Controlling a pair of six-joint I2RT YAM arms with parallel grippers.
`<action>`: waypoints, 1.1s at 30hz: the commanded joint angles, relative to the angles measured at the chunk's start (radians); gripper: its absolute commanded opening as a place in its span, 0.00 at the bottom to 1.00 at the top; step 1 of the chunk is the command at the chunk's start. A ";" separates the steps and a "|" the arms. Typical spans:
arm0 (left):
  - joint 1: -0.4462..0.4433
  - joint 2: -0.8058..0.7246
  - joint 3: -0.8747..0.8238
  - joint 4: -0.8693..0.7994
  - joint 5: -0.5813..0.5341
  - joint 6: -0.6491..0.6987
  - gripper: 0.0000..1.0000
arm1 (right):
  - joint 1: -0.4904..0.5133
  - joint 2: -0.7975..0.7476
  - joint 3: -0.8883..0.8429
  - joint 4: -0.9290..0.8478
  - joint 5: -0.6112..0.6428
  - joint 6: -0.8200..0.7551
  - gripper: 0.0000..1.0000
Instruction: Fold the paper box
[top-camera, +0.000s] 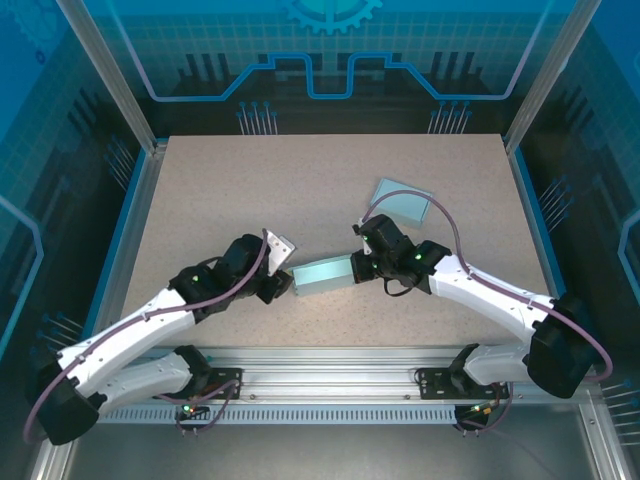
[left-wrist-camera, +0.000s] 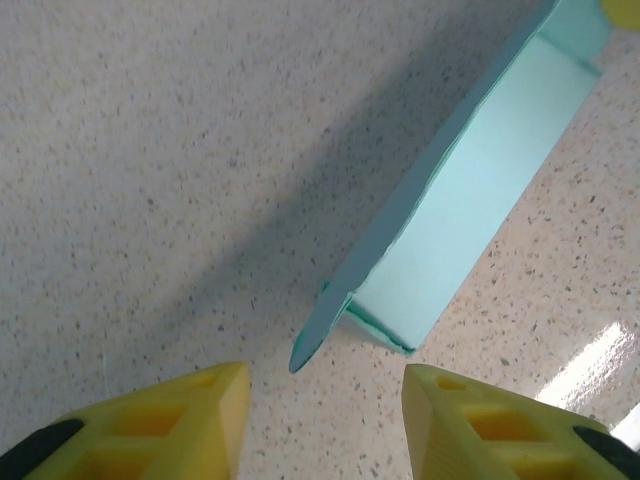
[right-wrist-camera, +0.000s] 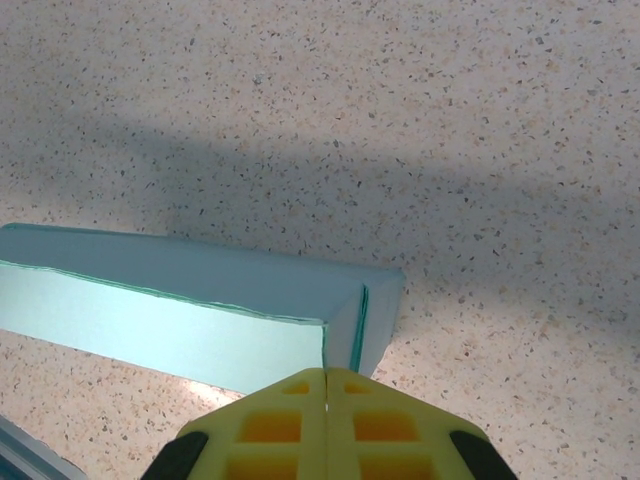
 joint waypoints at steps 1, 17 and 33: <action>0.006 0.020 0.061 -0.086 -0.012 -0.027 0.46 | 0.017 0.004 0.036 -0.028 0.014 0.000 0.06; 0.078 0.183 0.169 -0.160 0.136 0.079 0.49 | 0.021 0.018 0.043 -0.025 0.013 -0.004 0.06; 0.107 0.254 0.191 -0.172 0.122 0.088 0.40 | 0.022 0.019 0.047 -0.028 0.018 -0.006 0.06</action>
